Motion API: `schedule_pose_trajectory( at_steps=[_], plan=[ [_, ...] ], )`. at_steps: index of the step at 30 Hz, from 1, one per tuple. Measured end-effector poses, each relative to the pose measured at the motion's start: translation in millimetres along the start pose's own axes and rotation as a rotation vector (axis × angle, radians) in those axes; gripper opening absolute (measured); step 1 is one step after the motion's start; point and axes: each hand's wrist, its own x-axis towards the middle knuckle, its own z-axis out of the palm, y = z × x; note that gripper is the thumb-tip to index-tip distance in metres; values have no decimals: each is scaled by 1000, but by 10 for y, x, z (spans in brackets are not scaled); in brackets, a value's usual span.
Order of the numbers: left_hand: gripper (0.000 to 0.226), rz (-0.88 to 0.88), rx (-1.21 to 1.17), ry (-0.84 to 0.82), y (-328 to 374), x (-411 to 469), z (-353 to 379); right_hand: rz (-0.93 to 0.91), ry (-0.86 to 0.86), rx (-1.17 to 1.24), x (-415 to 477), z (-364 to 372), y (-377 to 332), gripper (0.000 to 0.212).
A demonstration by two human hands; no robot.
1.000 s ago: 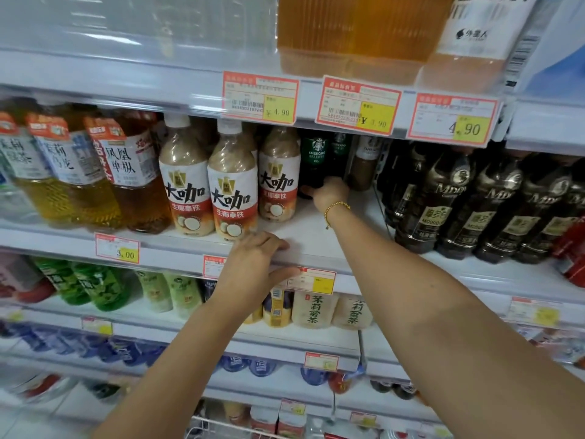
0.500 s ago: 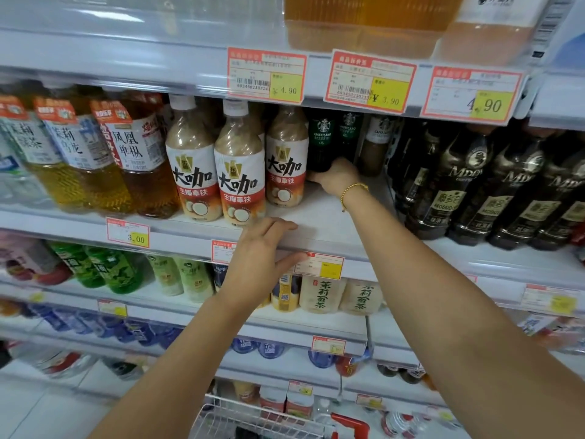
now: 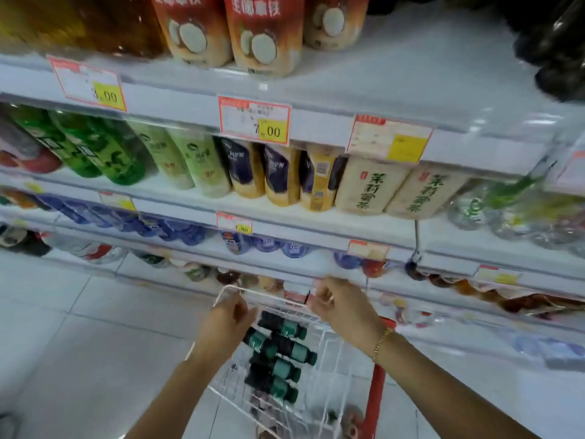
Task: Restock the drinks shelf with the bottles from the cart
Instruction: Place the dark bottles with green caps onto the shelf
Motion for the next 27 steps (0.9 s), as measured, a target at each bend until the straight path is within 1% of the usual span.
schedule_pose_trajectory(
  at_steps=[1,2,3,4,6,8,11,14,17,19,21,23,24,26,27],
  plan=[
    [24,-92,15,-59,-237,33,143,71,-80,-16,130,290,183,19],
    [17,-180,31,-124,-465,52,285,148,-154,-22,242,580,360,30],
    [15,-258,49,-186,-685,57,432,227,-220,-19,333,861,536,41],
    [23,-307,65,-229,-878,63,570,297,-272,-22,414,1109,687,48],
    [37,-337,105,-302,-1204,76,840,415,-346,-38,535,1564,971,53],
    [44,-315,150,-364,-1423,130,1088,511,-396,-41,632,1946,1233,54],
    [48,-275,185,-422,-1692,275,1404,565,-422,-80,782,2400,1536,48],
    [48,-229,228,-435,-1878,430,1678,552,-478,-148,991,2755,1743,47],
    [43,-123,281,-431,-2046,550,1995,514,-522,-221,1201,3041,1882,48],
    [48,-39,306,-440,-2149,613,2215,490,-555,-298,1303,3221,1975,41],
    [55,52,389,-472,-2230,673,2430,467,-576,-369,1357,3377,2084,37],
    [59,88,488,-492,-2282,723,2593,476,-582,-411,1363,3501,2195,40],
    [59,88,529,-486,-2308,750,2657,500,-568,-406,1363,3554,2249,47],
    [56,91,562,-435,-2379,806,2755,569,-522,-374,1375,3593,2306,58],
    [55,104,557,-402,-2414,832,2786,591,-500,-364,1396,3595,2330,56]
  ],
)
